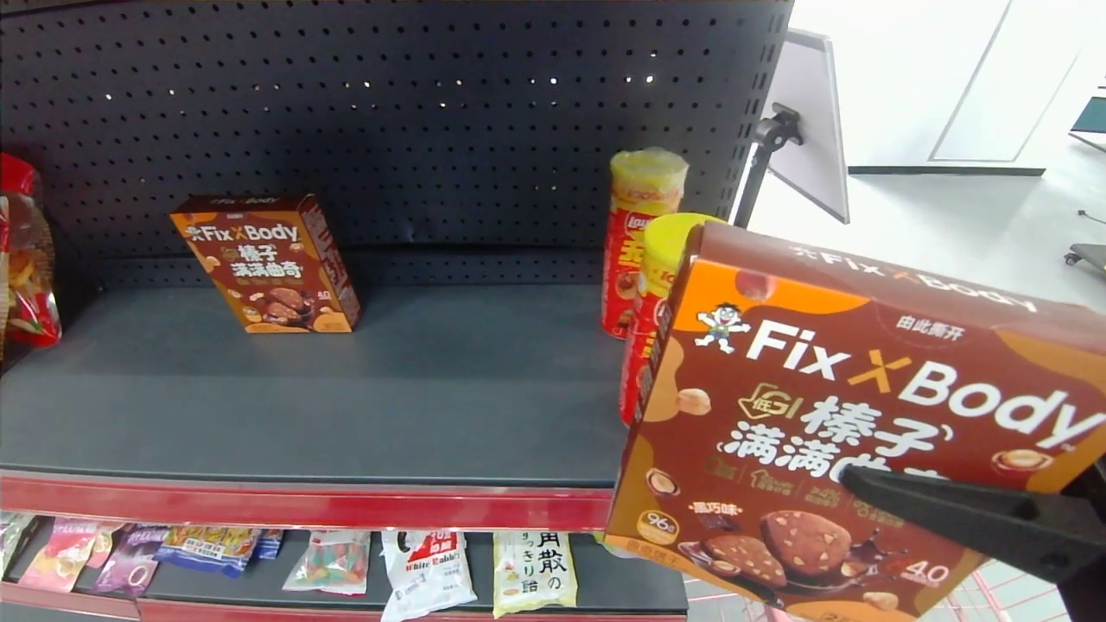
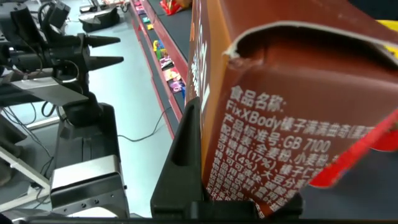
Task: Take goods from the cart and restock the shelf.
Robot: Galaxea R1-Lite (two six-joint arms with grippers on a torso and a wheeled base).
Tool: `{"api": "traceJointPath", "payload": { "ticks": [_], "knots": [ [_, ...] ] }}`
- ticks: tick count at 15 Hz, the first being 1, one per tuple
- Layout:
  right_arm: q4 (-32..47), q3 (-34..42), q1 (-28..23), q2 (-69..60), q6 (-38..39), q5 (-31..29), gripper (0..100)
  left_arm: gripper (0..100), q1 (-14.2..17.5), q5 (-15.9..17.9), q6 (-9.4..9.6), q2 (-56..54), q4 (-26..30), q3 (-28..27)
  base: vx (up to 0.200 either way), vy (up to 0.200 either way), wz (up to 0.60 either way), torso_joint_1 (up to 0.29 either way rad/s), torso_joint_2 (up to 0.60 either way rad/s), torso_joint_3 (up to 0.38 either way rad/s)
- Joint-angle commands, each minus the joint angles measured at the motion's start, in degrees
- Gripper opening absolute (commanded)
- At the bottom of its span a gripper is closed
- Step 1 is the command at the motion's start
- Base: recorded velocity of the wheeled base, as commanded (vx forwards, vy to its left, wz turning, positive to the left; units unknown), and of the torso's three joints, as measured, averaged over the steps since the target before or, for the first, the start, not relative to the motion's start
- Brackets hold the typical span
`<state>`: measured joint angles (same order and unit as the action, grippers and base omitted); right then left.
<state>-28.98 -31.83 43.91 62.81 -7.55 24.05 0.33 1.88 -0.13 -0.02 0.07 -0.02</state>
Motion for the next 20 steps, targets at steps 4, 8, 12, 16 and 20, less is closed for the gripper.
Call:
{"api": "traceJointPath", "payload": {
  "ticks": [4,8,12,16,20],
  "knots": [
    [-0.03,0.45,0.03,-0.05,-0.01,0.03,0,100,0.02,-0.03,-0.04,0.02,0.01,0.02,0.0,0.2,0.0,0.0,0.0,0.004],
    [-0.03,0.45,0.03,-0.05,-0.01,0.03,0,100,0.02,-0.03,-0.04,0.02,0.01,0.02,0.0,0.2,0.0,0.001,0.0,0.002],
    [-0.03,0.45,0.03,-0.05,-0.01,0.03,0,100,0.02,-0.03,-0.04,0.02,0.01,0.02,0.0,0.2,0.0,0.001,0.0,-0.002],
    [-0.03,0.45,0.03,-0.05,-0.01,0.03,0,100,0.02,-0.03,-0.04,0.02,0.01,0.02,0.0,0.2,0.0,0.006,0.0,0.001],
    [-0.03,1.24,0.03,-0.32,-0.01,0.03,0,100,0.02,-0.03,-0.04,0.02,0.01,0.02,0.0,0.2,0.0,0.001,0.0,0.004]
  ]
}}
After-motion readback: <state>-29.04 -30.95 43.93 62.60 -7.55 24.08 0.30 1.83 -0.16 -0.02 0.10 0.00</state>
